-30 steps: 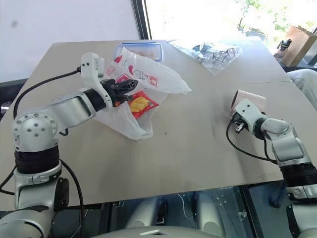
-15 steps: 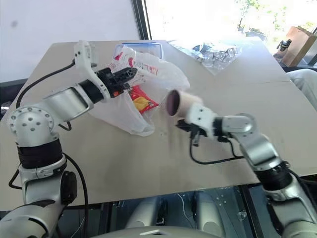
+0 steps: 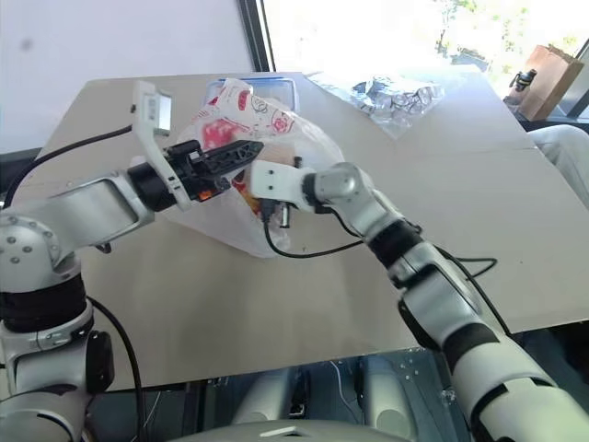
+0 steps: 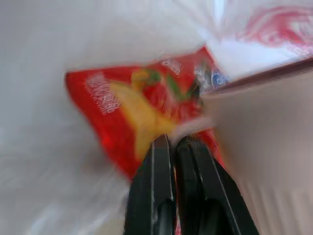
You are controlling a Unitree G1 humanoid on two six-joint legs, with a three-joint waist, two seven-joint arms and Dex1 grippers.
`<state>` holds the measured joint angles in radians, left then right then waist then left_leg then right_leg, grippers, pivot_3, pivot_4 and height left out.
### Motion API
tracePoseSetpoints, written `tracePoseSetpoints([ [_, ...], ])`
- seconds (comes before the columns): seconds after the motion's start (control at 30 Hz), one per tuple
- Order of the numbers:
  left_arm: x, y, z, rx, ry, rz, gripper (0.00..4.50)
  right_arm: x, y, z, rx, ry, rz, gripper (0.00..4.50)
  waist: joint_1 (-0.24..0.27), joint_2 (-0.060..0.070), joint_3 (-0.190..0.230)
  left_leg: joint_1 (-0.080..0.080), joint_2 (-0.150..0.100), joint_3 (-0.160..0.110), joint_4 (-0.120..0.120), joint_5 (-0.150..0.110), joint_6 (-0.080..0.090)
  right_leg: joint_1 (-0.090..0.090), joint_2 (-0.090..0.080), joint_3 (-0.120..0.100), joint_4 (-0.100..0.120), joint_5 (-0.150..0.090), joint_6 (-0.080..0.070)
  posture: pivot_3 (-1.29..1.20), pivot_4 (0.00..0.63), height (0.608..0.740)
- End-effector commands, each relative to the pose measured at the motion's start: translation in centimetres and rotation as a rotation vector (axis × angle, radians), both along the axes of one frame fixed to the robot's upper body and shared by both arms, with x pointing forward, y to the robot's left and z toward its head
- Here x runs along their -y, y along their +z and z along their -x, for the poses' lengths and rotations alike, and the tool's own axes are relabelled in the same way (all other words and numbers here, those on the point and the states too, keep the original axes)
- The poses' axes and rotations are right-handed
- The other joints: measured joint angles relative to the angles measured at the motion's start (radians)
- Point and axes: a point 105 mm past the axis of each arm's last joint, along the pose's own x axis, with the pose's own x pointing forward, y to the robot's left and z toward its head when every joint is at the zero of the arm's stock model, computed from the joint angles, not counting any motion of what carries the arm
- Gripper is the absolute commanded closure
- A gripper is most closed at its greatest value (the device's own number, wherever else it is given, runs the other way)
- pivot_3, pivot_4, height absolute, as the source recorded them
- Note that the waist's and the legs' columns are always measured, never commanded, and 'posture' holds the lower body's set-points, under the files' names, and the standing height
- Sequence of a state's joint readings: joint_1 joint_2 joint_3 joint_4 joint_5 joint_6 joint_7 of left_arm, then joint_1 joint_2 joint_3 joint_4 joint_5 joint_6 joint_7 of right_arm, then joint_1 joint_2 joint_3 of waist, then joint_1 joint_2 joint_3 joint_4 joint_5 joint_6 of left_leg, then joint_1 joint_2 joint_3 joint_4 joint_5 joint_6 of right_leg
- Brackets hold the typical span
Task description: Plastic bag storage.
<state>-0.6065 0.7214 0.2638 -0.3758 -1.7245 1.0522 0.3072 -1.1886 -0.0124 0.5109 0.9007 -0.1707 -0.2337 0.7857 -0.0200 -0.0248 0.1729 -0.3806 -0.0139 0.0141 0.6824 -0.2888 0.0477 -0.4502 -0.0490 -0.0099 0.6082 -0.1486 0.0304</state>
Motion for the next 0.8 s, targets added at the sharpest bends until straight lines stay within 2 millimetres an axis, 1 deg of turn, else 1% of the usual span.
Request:
tracePoseSetpoints([
  [0.03, 0.6, 0.7, 1.3, 0.034, -0.025, 0.012, 4.50, -3.0, 3.0, 0.5, 0.101, 0.033, -0.121, 3.78, -0.003, 0.000, 0.000, 0.000, 0.000, 0.000, 0.000, 0.000, 0.000, 0.000, 0.000, 0.000, 0.000, 0.000, 0.000, 0.00, 0.150, 0.740],
  [0.07, 0.6, 0.7, 1.4, 0.032, -0.023, 0.016, 4.50, -3.2, 3.2, 0.4, 0.101, 0.023, -0.142, 3.42, -0.003, 0.000, 0.000, 0.000, 0.000, 0.000, -0.001, 0.000, 0.000, -0.001, 0.000, 0.000, 0.000, 0.000, 0.000, 0.00, 0.150, 0.740],
  [0.1, 0.5, 0.7, 1.6, 0.027, -0.021, 0.028, 4.50, -3.5, 3.2, 0.3, 0.099, 0.017, -0.149, 2.87, -0.001, 0.000, 0.000, -0.001, 0.000, -0.001, -0.001, 0.000, 0.000, -0.001, -0.001, -0.001, 0.000, 0.000, -0.001, 0.00, 0.150, 0.740],
  [0.13, 0.3, 0.7, 1.7, 0.025, -0.014, 0.034, 4.50, -3.6, 3.2, 0.3, 0.099, 0.016, -0.152, 2.54, 0.001, 0.001, 0.001, -0.001, 0.000, -0.002, -0.001, 0.000, 0.000, -0.001, -0.001, -0.002, 0.000, 0.000, -0.001, 0.00, 0.150, 0.740],
  [0.2, 0.0, 0.7, 2.0, 0.023, -0.002, 0.041, 4.50, -3.7, 3.5, 0.1, 0.131, -0.004, -0.177, 1.47, 0.003, 0.001, 0.001, -0.002, -0.001, -0.003, -0.001, 0.000, 0.000, -0.001, -0.002, -0.002, -0.001, 0.000, -0.001, 0.00, 0.150, 0.740],
  [0.3, -0.5, 0.6, 1.8, 0.019, 0.037, 0.046, 4.50, -3.3, 3.7, -0.1, 0.146, -0.020, -0.221, 0.06, 0.005, 0.001, 0.001, -0.002, -0.001, -0.004, -0.001, 0.000, 0.000, -0.001, -0.002, -0.003, -0.001, 0.000, -0.001, 0.00, 0.150, 0.740],
  [0.4, -1.3, 0.4, 1.1, 0.024, 0.094, 0.046, 4.50, -2.2, 3.1, -0.3, 0.147, -0.018, -0.228, 0.03, 0.004, 0.001, 0.001, -0.002, -0.001, -0.004, -0.001, 0.000, -0.001, 0.000, -0.001, -0.003, 0.000, -0.001, -0.001, 0.00, 0.150, 0.740],
  [0.47, -2.3, 0.2, 0.3, 0.027, 0.160, 0.055, 4.50, -0.6, 3.3, -0.3, 0.122, -0.002, -0.276, 0.03, 0.006, 0.001, 0.001, -0.002, -0.001, -0.004, -0.001, 0.000, -0.001, 0.000, -0.001, -0.004, 0.000, -0.001, -0.001, 0.00, 0.150, 0.740],
  [0.57, -3.4, 0.0, -0.6, 0.029, 0.226, 0.069, 4.50, 2.0, 4.3, 0.1, 0.072, -0.001, -0.349, 0.03, 0.006, 0.002, 0.001, -0.002, -0.001, -0.004, -0.001, 0.000, -0.001, 0.000, -0.001, -0.004, -0.001, 0.000, 0.000, 0.00, 0.150, 0.740],
  [0.67, -3.6, -0.5, -1.2, 0.021, 0.230, 0.074, 4.50, 5.5, 5.7, 1.7, 0.045, -0.044, -0.393, 0.03, 0.008, 0.002, 0.001, -0.003, 0.000, -0.005, 0.000, 0.000, -0.001, 0.000, -0.001, -0.005, 0.000, 0.000, 0.000, 0.00, 0.150, 0.740],
  [0.8, -3.3, -0.8, -1.6, 0.027, 0.213, 0.065, 4.50, 8.7, 6.4, 3.5, 0.018, -0.151, -0.404, 0.03, 0.006, 0.002, 0.001, -0.003, 0.000, -0.005, 0.000, 0.000, -0.001, 0.000, -0.002, -0.006, 0.000, -0.001, -0.001, 0.00, 0.150, 0.740],
])
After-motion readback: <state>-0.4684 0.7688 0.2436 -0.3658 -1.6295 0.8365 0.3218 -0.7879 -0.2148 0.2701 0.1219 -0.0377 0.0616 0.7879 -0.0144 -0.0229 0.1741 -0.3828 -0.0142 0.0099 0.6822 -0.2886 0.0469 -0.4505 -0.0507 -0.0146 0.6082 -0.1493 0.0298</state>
